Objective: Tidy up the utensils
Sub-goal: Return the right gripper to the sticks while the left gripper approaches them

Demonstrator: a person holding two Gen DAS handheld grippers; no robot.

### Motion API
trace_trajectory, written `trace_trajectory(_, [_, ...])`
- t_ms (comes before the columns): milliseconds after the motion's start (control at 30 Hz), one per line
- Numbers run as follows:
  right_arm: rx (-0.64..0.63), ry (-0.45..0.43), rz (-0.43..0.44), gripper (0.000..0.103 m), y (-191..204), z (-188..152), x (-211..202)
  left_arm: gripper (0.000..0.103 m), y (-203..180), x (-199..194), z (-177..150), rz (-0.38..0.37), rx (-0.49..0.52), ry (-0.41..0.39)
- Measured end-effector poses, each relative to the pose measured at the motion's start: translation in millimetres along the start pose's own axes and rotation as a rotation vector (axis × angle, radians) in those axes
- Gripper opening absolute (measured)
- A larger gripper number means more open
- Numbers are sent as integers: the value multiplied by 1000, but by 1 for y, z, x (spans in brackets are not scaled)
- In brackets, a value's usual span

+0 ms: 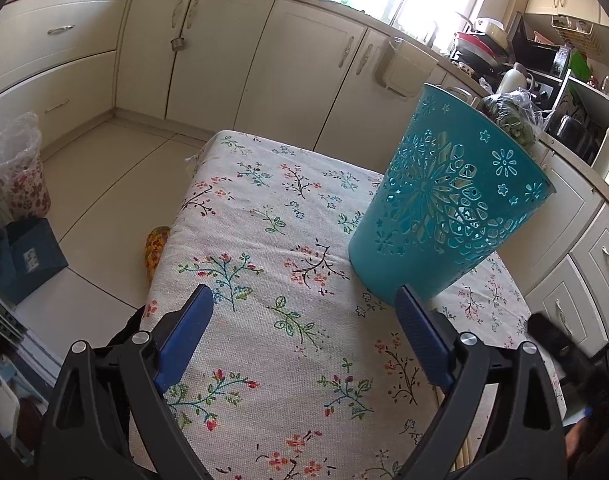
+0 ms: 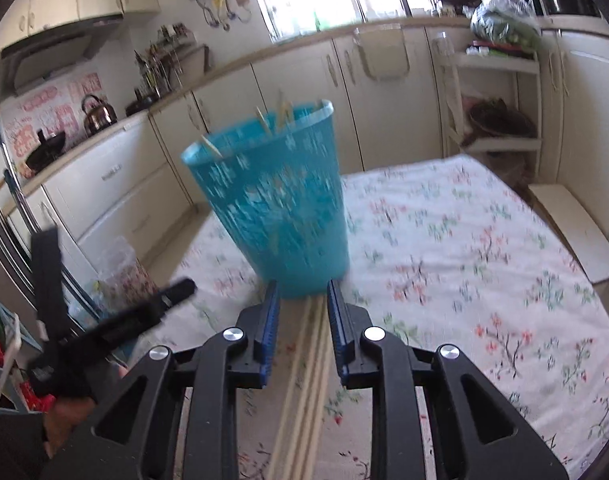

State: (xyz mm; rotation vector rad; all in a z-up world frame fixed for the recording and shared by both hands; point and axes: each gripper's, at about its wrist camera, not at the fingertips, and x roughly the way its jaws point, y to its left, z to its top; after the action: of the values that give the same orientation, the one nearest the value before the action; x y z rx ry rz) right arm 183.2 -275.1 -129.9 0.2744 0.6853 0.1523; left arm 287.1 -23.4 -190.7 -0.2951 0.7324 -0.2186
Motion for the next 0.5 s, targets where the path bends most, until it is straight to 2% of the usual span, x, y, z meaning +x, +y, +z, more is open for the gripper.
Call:
trace_trajectory(200, [-9,162,-37,23,-7,-11,32,88,1,1,0,-1,3,8])
trace_trajectory(500, [-38,233,-56,20,-11,-19,50,89,0,3,0,2,5,16])
